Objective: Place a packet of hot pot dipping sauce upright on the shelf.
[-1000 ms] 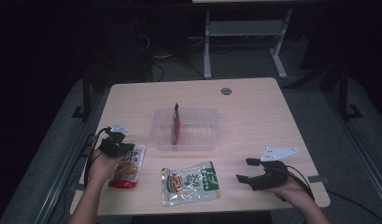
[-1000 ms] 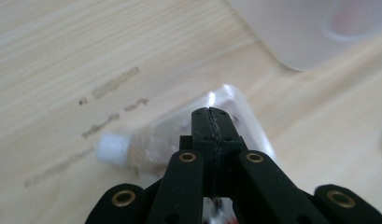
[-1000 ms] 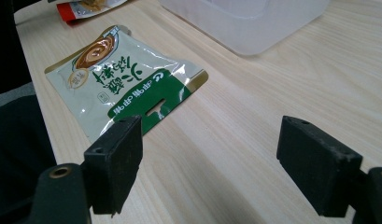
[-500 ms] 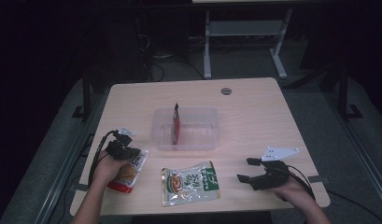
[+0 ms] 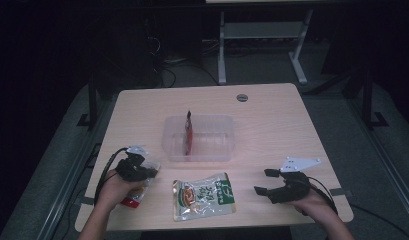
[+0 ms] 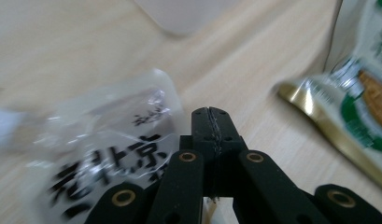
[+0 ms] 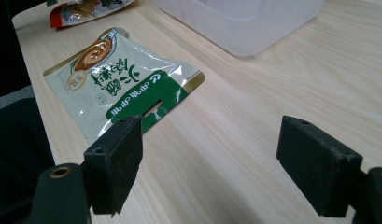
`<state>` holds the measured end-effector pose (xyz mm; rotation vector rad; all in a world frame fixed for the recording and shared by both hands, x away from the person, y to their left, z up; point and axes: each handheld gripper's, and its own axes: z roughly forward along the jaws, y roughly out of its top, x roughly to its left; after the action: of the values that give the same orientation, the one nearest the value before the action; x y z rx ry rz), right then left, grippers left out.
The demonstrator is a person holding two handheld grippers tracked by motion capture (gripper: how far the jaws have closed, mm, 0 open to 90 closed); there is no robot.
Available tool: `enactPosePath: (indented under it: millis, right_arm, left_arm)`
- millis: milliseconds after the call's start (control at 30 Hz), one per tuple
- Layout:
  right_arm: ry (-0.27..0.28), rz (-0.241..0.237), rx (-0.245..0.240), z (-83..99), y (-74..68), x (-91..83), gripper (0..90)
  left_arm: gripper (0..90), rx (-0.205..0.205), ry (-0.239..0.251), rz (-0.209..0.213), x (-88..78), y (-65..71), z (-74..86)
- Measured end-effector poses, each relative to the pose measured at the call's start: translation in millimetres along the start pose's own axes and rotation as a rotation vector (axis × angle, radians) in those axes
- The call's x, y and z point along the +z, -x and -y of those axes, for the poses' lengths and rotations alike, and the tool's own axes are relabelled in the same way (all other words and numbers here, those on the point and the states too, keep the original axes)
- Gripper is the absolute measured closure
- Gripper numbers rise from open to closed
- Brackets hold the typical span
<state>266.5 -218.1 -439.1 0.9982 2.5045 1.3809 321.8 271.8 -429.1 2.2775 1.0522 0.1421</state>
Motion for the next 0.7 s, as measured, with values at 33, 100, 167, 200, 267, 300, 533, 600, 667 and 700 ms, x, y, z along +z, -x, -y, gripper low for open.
enactPosePath:
  millis: [33, 100, 167, 200, 267, 300, 533, 600, 667, 700]
  right_arm:
    - [0.001, 0.001, 0.0, 0.0, 0.1, -0.1, 22.0]
    - [0.001, 0.0, 0.001, 0.1, 0.0, -0.1, 22.0]
    - [-0.001, -0.001, 0.0, 0.2, 0.2, 0.6, 22.0]
    - [-0.001, -0.002, -0.002, 0.1, 0.3, 0.9, 22.0]
    - [-0.003, -0.002, -0.004, 0.0, 0.3, 1.2, 22.0]
    - [-0.001, 0.0, -0.008, -0.3, -0.1, 1.4, 22.0]
    - [-0.004, 0.0, -0.006, -0.5, 0.0, 1.7, 22.0]
    - [-0.001, 0.001, -0.009, -0.3, 0.0, 1.4, 22.0]
    - [-0.002, 0.001, -0.01, -0.1, 0.0, 1.2, 22.0]
    - [-0.002, 0.001, -0.01, -0.1, 0.0, 1.2, 22.0]
  left_arm:
    - [89.7, -0.019, 0.02, -0.023, -5.9, 0.2, 3.2]
    - [76.5, -0.043, 0.025, -0.079, -14.6, -0.2, 12.0]
    - [67.5, -0.063, 0.021, -0.11, -19.2, 0.3, 22.4]
    - [61.0, -0.087, 0.024, -0.131, -20.1, 1.4, 27.2]
    - [55.8, -0.098, 0.019, -0.134, -22.4, 1.4, 32.6]
    - [49.2, -0.113, 0.018, -0.139, -25.3, 1.5, 39.2]
    - [16.3, -0.15, -0.007, -0.219, -20.5, -0.1, 53.0]
    - [13.2, -0.152, -0.025, -0.229, -16.4, -2.4, 53.7]
    - [12.8, -0.157, -0.037, -0.206, -12.2, -3.4, 55.4]
    - [10.9, -0.157, -0.037, -0.206, -12.2, -3.4, 55.4]
